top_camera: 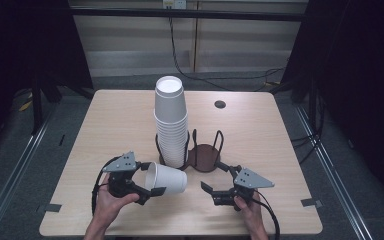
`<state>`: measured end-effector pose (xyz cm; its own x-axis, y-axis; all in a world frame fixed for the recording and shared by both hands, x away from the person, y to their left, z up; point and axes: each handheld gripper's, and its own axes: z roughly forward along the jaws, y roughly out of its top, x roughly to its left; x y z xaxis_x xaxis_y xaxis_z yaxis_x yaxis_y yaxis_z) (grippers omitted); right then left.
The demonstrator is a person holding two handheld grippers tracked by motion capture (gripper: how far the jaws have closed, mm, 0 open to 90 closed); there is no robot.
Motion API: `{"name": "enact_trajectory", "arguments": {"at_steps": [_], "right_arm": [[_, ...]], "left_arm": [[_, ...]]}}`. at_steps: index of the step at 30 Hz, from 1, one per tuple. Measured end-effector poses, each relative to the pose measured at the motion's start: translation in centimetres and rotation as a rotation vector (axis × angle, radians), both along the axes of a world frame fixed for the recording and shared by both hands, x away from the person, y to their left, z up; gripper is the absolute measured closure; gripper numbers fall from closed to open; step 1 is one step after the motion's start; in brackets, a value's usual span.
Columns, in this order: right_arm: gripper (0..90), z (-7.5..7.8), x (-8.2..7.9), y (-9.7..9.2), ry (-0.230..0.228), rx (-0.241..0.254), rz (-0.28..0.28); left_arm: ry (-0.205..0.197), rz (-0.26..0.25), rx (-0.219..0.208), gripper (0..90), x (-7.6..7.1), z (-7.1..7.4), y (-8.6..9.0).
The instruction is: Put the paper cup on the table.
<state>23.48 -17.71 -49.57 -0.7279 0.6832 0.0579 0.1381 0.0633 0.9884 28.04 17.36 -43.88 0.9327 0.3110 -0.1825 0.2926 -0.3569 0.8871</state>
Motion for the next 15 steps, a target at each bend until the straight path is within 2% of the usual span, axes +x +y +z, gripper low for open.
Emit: {"name": "enact_trajectory", "arguments": {"at_steps": [4, 6, 8, 15], "right_arm": [[13.2, -0.9, -0.1, -0.4, -0.047, 0.012, -0.061], [13.0, -1.2, -0.1, -0.5, -0.061, 0.016, -0.073], [12.7, -1.4, -0.1, -0.7, -0.094, 0.023, -0.099], [12.7, -1.6, -0.3, -1.1, -0.118, 0.074, -0.100]], "left_arm": [[0.015, 0.020, -0.005, 9.5, 0.3, 0.0, 0.5], [0.012, 0.019, 0.013, 9.5, 0.3, 0.1, 0.6], [0.010, 0.022, 0.043, 9.5, 0.3, 0.2, 0.7], [0.019, 0.047, 0.079, 9.4, 0.6, 0.8, 2.0]]}}
